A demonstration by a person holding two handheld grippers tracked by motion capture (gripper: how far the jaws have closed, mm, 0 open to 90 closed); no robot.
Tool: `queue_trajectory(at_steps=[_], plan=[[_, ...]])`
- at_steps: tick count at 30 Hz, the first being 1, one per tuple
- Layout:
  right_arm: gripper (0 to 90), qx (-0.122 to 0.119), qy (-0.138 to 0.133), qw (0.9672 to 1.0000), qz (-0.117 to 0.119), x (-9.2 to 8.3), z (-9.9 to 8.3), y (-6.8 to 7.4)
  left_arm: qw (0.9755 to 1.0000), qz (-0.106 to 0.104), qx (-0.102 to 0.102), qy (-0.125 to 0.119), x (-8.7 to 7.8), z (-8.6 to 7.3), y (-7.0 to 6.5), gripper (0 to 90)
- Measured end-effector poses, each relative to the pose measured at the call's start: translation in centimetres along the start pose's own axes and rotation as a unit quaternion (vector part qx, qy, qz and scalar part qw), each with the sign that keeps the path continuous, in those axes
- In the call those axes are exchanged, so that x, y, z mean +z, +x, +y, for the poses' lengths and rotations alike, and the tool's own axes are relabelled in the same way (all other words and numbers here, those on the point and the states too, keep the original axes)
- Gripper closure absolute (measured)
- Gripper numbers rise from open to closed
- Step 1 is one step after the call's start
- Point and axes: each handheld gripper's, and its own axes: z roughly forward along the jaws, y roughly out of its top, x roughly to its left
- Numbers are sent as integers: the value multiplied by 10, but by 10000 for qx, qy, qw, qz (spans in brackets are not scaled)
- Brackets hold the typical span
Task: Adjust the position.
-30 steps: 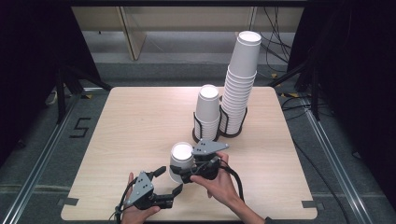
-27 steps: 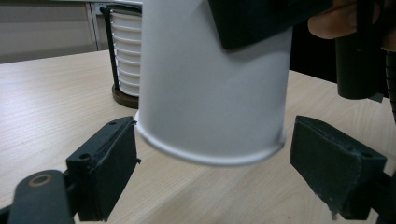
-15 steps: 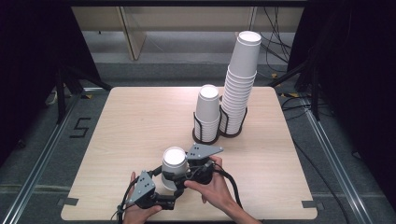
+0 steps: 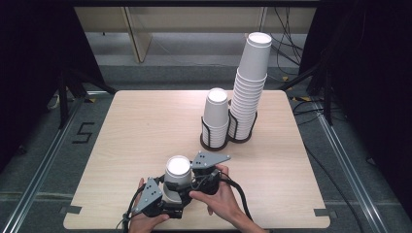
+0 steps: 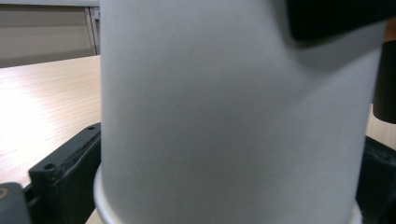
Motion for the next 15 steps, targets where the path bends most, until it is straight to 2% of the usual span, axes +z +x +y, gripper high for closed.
queue_trajectory(at_steps=[4,6,8,10,12,13,14,15], plan=[[186,51,9,10000,-8,-1,0,-1,10000,6,50,-20,-1,1,1,40],[176,19,58,10000,-17,-1,1,0,9999,3,125,32,-2,1,1,44],[154,-109,117,9999,-52,-1,3,0,9999,-38,90,-40,-1,2,1,54],[154,-126,89,9999,-38,-2,4,0,9999,-65,112,-101,-1,1,1,58],[154,-110,90,9999,-40,-5,7,-1,9998,-34,205,29,-3,3,1,59],[154,-64,149,9999,54,-8,10,-3,9996,-44,292,28,-2,3,0,62],[154,-64,149,9999,54,-8,10,-3,9996,-44,292,28,-2,3,0,64],[154,-90,186,9998,52,-14,14,-4,9990,-57,429,133,-2,3,-1,65]])
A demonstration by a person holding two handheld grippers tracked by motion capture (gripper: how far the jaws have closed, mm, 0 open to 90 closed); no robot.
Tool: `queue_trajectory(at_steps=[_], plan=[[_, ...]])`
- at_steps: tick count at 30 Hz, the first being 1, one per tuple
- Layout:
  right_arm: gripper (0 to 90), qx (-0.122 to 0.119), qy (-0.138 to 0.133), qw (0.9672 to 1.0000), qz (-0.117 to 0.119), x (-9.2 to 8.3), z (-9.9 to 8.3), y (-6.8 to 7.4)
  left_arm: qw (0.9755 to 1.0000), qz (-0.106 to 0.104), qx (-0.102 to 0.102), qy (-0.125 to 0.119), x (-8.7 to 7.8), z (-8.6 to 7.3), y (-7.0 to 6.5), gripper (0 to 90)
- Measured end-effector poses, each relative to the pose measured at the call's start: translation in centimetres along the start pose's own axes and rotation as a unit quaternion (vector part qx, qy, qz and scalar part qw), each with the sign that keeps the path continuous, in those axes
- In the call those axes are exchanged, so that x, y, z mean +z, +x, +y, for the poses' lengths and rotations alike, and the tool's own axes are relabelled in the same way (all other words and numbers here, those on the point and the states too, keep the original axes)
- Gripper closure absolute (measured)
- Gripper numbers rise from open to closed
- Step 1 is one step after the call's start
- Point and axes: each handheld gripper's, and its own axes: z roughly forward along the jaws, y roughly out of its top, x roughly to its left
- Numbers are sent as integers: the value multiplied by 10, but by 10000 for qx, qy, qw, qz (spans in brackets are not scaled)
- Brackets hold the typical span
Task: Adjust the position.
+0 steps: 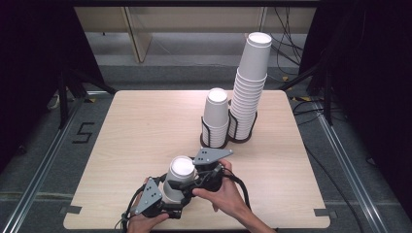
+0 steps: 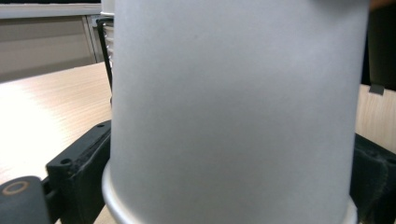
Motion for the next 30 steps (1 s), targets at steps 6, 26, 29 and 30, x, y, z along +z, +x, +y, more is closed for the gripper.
queue_trajectory(at_steps=[6,26,29,30], plan=[[159,-53,190,9997,140,-14,7,-4,9997,-85,240,23,3,1,0,69],[250,583,-42,9974,430,-30,7,-16,9991,-128,228,-321,-1,3,2,31],[250,710,-149,9966,397,-34,8,-19,9988,-58,255,-408,-2,3,4,34],[250,751,-194,9961,422,-34,7,-20,9987,-49,270,-425,-3,3,3,34]])
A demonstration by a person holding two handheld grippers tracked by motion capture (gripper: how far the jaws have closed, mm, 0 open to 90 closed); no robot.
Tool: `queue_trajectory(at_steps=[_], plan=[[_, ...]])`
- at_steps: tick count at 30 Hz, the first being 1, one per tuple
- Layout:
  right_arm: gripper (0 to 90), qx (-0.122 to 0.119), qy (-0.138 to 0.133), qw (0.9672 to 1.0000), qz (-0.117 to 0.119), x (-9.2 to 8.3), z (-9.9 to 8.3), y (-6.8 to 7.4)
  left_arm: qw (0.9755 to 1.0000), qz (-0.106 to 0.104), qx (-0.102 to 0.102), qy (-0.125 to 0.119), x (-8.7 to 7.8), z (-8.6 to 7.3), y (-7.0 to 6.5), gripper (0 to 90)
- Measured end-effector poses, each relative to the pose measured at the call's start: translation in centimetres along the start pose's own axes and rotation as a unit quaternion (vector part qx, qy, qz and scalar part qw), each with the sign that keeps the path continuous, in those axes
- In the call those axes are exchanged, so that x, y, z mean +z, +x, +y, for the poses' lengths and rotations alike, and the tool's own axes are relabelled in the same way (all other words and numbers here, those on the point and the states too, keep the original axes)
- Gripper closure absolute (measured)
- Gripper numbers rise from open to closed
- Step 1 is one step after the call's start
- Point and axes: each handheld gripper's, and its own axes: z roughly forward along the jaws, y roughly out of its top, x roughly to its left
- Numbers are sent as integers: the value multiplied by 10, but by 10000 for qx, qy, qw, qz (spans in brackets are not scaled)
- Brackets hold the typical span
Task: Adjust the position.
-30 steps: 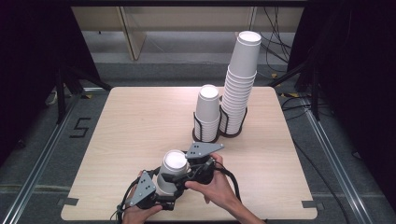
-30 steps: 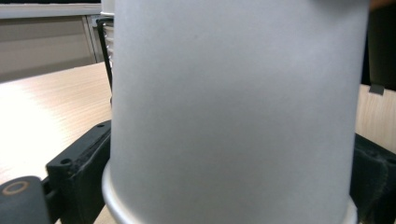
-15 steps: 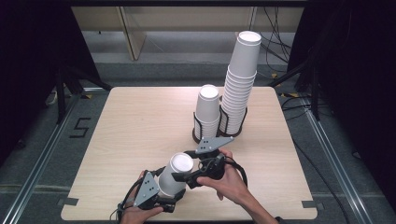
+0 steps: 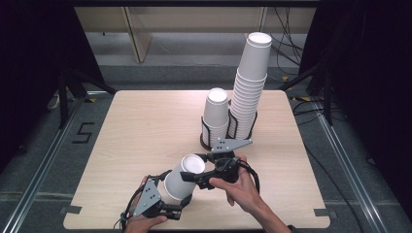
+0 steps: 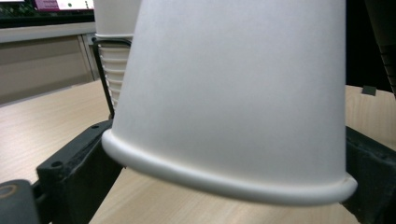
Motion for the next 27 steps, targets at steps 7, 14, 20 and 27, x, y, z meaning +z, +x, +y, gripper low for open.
queue_trajectory(at_steps=[7,14,20,27], plan=[[250,219,-21,9997,73,0,-4,-6,9997,13,139,-183,2,0,-2,31],[250,308,72,9995,84,1,-4,-7,9995,59,289,-62,-2,1,-3,34],[250,362,6,9991,206,1,-6,-10,9990,74,428,-121,-3,0,-2,33],[252,531,71,9982,260,2,-8,-13,9983,97,549,-149,-2,0,-3,27]])
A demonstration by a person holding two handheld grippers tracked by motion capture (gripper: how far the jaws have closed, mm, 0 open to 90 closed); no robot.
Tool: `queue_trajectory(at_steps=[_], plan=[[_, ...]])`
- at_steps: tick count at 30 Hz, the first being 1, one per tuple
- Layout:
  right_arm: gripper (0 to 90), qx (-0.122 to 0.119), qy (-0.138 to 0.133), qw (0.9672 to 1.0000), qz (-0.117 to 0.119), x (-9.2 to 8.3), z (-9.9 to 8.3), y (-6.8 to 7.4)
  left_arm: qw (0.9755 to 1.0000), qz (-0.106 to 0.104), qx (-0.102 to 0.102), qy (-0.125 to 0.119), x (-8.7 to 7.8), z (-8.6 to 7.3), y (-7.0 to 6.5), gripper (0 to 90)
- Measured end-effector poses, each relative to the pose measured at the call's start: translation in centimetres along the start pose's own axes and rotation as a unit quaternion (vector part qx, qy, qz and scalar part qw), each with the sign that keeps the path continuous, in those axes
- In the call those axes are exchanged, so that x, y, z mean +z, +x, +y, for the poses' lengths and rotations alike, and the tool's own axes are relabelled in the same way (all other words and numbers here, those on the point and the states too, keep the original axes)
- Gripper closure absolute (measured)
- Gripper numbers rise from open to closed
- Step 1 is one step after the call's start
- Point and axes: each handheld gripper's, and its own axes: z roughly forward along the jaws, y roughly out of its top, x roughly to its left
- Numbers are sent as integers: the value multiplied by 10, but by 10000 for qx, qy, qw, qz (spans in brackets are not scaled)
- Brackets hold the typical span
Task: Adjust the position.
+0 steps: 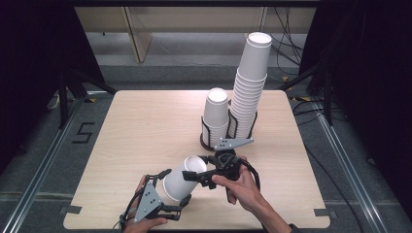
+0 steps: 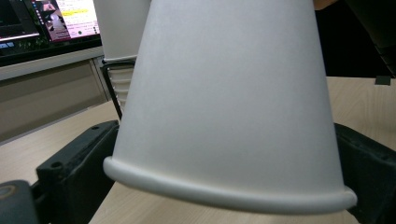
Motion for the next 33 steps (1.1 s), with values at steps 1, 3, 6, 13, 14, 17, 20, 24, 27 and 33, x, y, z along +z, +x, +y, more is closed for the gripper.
queue_trajectory(at_steps=[1,3,6,13,14,17,20,24,27,33], plan=[[252,2,10,10000,-9,0,0,0,10000,-13,-12,-15,0,0,-1,27],[252,29,-6,10000,6,1,0,-1,9999,-57,-98,-21,0,0,-1,33],[251,96,-30,9999,14,-1,0,-1,9998,-102,-142,4,-1,3,1,48],[234,366,40,9993,104,-1,-1,-7,9994,-234,-237,135,-1,3,5,85],[234,366,40,9993,104,-1,-1,-7,9991,-263,-290,160,-1,3,4,85],[172,157,60,9999,-17,-2,0,-8,9984,-363,-297,302,0,4,4,93],[157,191,101,9997,-61,-4,1,-8,9980,-395,-331,375,0,5,3,98],[155,-107,185,9994,-267,-8,5,-5,9963,-517,-341,596,1,6,2,100],[156,-391,288,9982,-360,-13,9,-3,9936,-664,-351,847,2,6,2,101],[175,-1368,908,9852,-492,-21,13,-1,9875,-996,-208,1206,3,6,1,105]])
